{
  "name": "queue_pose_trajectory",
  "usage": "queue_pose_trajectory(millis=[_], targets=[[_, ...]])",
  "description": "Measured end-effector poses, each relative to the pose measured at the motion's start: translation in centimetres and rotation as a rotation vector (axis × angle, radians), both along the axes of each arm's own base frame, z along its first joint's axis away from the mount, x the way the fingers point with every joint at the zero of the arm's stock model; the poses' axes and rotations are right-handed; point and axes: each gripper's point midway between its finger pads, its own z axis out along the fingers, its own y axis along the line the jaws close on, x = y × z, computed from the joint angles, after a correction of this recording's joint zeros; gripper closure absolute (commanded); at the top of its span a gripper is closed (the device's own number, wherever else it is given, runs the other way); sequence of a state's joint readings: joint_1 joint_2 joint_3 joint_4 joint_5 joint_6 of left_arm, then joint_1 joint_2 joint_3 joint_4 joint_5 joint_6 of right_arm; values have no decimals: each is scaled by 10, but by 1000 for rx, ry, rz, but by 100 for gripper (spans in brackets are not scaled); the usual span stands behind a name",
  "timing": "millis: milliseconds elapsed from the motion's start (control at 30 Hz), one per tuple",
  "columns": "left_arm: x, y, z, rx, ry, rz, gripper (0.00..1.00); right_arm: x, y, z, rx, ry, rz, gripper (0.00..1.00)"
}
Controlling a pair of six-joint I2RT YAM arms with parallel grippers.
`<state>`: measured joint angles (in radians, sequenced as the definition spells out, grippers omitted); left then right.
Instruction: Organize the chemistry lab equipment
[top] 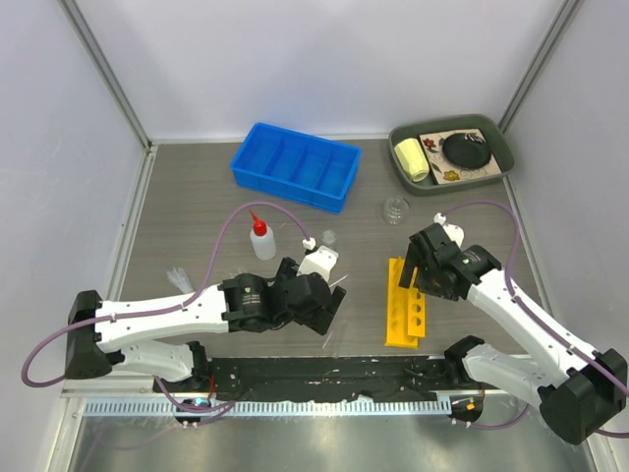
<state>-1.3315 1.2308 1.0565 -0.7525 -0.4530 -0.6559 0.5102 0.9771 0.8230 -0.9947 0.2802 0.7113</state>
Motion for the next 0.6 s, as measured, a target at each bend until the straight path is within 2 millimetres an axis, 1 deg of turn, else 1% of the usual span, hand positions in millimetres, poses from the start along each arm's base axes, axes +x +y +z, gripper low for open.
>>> queue_pose_trajectory(millis=[67,133,233,267,333,367,433,467,533,567,600], targets=[[0,0,0,-1,0,0,0,-2,0,-7,-7,22,-2,18],[0,1,1,-3,-1,0,0,-2,0,-12,-11,35,-8,23],[-1,2,2,-7,-2,-1,0,0,1,-16,-10,40,-22,38],[0,2,2,-8,-3,0,0,0,1,-18,-12,45,-28,46],[-1,2,2,-9,-3,-1,0,2,2,-22,-15,55,-36,53],[-1,3,2,-10,-4,-2,0,3,2,-24,-21,62,-40,60],[-1,4,2,-10,-5,-2,0,7,4,-26,-26,64,-43,65],[-1,4,2,-10,-7,-1,0,11,6,-26,-23,56,-45,70],[0,5,3,-9,-11,0,0,15,7,-26,-34,59,-43,75],[0,5,3,-10,-13,1,0,19,7,-26,-44,59,-37,82],[0,6,3,-9,-14,1,0,23,8,-26,-59,61,-29,84]])
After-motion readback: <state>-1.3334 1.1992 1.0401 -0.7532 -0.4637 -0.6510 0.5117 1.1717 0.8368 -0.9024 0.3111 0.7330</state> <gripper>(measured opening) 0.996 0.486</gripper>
